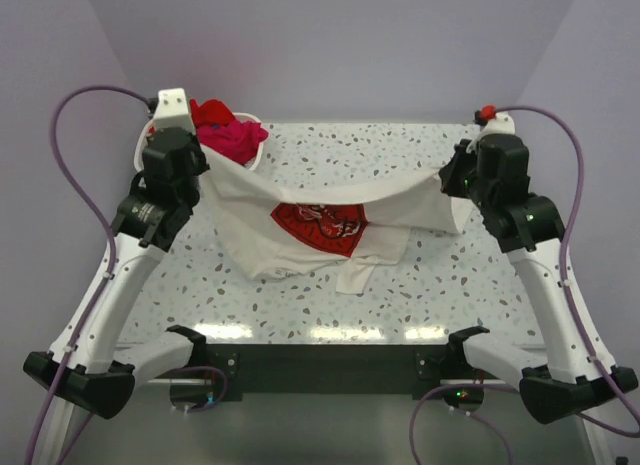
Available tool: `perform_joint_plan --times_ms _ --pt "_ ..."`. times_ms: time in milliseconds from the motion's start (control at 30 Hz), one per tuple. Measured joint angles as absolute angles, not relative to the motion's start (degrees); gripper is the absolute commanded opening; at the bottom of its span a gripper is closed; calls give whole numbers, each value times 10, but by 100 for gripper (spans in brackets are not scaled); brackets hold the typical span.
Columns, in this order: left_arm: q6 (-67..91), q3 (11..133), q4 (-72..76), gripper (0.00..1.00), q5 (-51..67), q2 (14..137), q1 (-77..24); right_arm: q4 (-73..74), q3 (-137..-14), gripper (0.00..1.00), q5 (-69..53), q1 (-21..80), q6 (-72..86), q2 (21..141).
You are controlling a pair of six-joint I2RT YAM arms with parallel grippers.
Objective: Fold and stack the t-shirts
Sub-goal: Flatten the tshirt out
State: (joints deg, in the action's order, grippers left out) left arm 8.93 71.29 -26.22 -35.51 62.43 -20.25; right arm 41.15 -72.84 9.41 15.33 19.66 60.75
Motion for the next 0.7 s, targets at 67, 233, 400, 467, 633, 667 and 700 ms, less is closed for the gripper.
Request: perform_joint_plan --times_ms 67,233,400,467,633,667,700 --pt "84 781 -265 0 -350 628 -202 437 -814 0 104 153 184 617" --pt "67 952 -276 0 -311 631 -202 493 -1012 0 117 153 158 630" --pt "46 1156 -301 0 -224 643 -202 547 -1223 0 115 153 133 635" --pt "38 1236 -309 0 -185 650 -202 557 -1297 0 111 153 125 636" --pt "34 1316 -300 0 -109 619 -202 560 -1391 0 107 153 115 597" --pt "34 1316 -294 0 -96 606 -202 558 -1393 0 105 153 115 586" --pt "34 1315 -289 0 -85 595 -202 557 -1392 0 101 153 115 573"
